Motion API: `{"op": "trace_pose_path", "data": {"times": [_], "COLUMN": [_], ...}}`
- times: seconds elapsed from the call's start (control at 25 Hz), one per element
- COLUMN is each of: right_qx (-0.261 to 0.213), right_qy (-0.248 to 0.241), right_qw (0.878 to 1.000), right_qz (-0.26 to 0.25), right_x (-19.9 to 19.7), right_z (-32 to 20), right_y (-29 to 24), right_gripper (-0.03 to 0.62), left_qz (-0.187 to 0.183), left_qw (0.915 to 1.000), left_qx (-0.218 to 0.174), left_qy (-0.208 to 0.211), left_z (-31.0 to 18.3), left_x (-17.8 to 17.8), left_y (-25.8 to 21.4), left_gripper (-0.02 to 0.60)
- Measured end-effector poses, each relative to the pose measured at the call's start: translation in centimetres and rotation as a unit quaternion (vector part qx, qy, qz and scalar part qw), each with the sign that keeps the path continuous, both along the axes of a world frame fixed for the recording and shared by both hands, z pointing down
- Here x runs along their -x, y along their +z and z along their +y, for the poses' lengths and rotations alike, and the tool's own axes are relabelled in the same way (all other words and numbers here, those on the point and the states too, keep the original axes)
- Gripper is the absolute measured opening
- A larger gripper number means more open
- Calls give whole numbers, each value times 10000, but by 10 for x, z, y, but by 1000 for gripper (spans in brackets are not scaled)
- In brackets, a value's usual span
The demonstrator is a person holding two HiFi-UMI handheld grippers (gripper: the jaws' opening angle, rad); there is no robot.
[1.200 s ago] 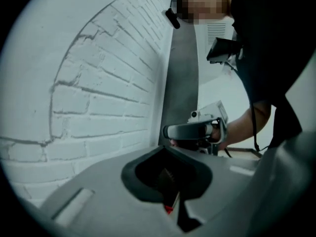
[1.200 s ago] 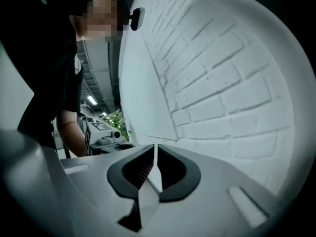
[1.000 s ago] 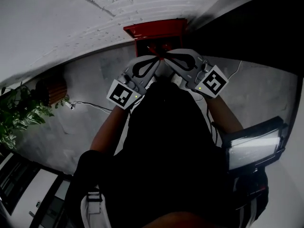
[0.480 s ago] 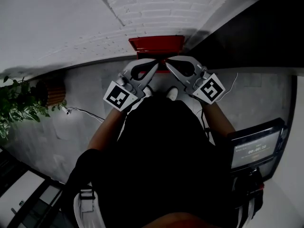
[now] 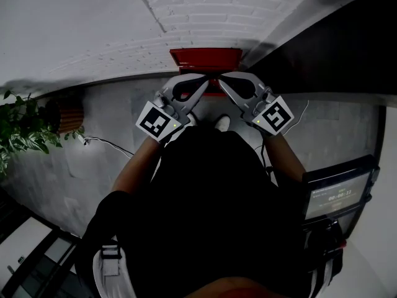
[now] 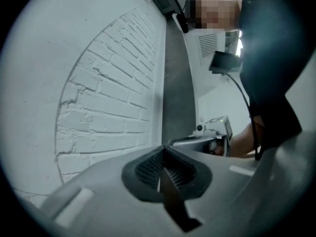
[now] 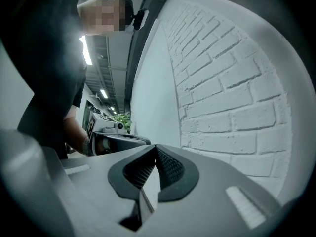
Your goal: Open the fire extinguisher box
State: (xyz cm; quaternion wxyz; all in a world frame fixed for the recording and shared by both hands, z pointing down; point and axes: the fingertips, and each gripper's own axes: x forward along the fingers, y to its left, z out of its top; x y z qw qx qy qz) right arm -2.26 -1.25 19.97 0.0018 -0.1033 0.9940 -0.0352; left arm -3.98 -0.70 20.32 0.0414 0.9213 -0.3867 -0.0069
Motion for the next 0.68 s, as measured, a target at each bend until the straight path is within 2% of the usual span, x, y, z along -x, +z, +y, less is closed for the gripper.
{"op": "trace_pose_path", "data": {"times": [0.68], "right_qx": [18], "right_qy": [91], "right_qw": [9999], "right_qz": [-49], "right_x": [-5], "right_z": [0], "right_y": [-1], "right_gripper": [9], "left_qz": [-14], "left_qw": [10000], "left_qx": [-35], "left_qy": [-82], "left_z": [0], "left_x": [0], "left_y": [1], "left_gripper": [0]}}
